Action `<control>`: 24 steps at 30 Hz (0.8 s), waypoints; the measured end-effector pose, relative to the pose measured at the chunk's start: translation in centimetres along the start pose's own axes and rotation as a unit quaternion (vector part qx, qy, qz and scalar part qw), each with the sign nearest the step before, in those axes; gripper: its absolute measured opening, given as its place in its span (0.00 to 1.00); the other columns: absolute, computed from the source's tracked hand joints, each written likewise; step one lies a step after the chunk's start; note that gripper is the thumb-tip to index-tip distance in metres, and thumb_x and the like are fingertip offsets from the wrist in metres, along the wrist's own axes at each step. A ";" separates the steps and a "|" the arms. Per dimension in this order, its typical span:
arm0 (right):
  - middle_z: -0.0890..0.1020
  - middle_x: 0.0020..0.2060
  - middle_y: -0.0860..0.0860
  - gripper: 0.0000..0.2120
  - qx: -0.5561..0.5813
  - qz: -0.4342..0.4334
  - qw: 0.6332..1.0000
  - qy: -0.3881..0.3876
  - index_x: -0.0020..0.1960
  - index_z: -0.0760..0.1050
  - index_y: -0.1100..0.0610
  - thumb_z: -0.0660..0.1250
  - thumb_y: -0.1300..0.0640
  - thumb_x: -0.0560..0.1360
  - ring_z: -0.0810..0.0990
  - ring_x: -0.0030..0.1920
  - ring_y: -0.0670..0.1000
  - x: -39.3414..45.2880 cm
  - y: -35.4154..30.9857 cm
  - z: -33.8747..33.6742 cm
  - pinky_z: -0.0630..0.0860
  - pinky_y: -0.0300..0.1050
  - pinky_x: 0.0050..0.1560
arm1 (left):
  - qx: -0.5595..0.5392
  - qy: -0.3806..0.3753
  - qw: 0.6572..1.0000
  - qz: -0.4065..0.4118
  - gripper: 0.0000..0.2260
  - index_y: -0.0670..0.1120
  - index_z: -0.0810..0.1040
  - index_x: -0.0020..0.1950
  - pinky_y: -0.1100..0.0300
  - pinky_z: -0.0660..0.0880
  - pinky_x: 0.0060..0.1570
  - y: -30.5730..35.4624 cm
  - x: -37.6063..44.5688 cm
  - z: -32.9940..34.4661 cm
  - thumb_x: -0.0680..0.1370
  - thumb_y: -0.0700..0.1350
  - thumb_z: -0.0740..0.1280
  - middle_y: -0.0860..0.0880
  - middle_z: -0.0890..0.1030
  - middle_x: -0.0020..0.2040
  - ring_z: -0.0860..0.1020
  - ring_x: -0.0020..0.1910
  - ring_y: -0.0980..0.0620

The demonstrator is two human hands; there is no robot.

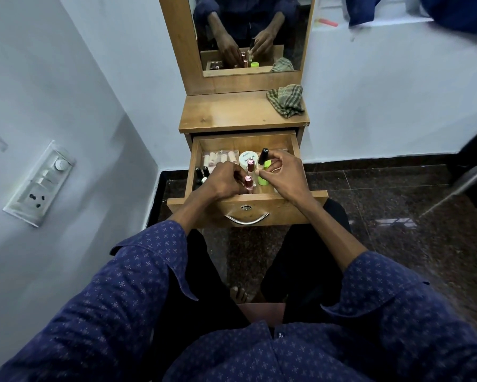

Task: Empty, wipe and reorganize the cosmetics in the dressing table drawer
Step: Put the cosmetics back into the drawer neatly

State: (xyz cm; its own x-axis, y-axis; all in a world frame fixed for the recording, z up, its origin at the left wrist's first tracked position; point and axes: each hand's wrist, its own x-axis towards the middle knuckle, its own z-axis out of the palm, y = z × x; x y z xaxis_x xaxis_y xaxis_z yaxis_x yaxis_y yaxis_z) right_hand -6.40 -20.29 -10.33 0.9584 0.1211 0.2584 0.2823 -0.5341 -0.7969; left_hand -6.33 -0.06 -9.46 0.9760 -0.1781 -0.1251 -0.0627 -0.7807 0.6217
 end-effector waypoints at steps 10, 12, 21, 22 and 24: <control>0.85 0.56 0.46 0.21 -0.010 -0.008 1.000 -0.001 0.64 0.82 0.53 0.79 0.54 0.71 0.84 0.43 0.38 1.6 -1.7 0.7 0.83 0.40 0.50 | -0.077 0.019 0.996 0.031 0.15 0.45 0.86 0.57 0.71 0.79 0.47 -1.2 -1.5 -5.9 0.72 0.38 0.81 0.52 0.87 0.51 0.83 0.50 0.56; 0.85 0.56 0.46 0.21 -0.023 -0.016 1.000 0.005 0.63 0.82 0.52 0.79 0.52 0.71 0.84 0.42 0.38 2.1 -2.6 1.1 0.83 0.42 0.51 | -0.116 0.068 0.991 0.026 0.11 0.46 0.87 0.56 0.68 0.80 0.49 -1.9 -1.7 -6.5 0.74 0.39 0.78 0.52 0.87 0.49 0.84 0.49 0.57; 0.87 0.49 0.51 0.12 -0.077 -0.055 0.991 -0.095 0.52 0.83 0.58 0.79 0.58 0.69 0.86 0.41 0.48 3.4 -6.1 4.5 0.84 0.55 0.47 | -0.116 0.235 0.965 -0.031 0.09 0.45 0.86 0.56 0.58 0.80 0.55 -5.0 -1.0 -4.7 0.80 0.37 0.69 0.52 0.84 0.52 0.82 0.53 0.54; 0.86 0.47 0.52 0.11 -0.097 -0.058 0.988 -0.101 0.49 0.83 0.58 0.79 0.59 0.69 0.85 0.42 0.50 3.7 -6.4 4.9 0.83 0.56 0.46 | -0.102 0.241 0.965 -0.028 0.10 0.47 0.86 0.55 0.53 0.80 0.58 -5.3 -0.9 -4.3 0.79 0.36 0.68 0.52 0.84 0.53 0.81 0.54 0.53; 0.85 0.44 0.54 0.10 -0.156 -0.059 0.979 -0.118 0.46 0.82 0.57 0.79 0.58 0.66 0.83 0.45 0.54 4.4 -6.9 6.1 0.81 0.52 0.45 | -0.057 0.247 0.967 -0.027 0.13 0.52 0.85 0.52 0.45 0.79 0.59 -6.1 -0.9 -3.8 0.79 0.36 0.66 0.51 0.82 0.57 0.79 0.58 0.49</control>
State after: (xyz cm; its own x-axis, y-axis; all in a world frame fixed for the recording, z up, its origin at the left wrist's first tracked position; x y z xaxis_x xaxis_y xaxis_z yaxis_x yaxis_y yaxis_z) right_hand -3.87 -10.97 -6.96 0.9129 0.3684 0.1760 0.4012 -0.7296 -0.5539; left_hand -5.98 7.14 -10.19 0.9594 0.1903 0.2082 -0.0140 -0.7051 0.7090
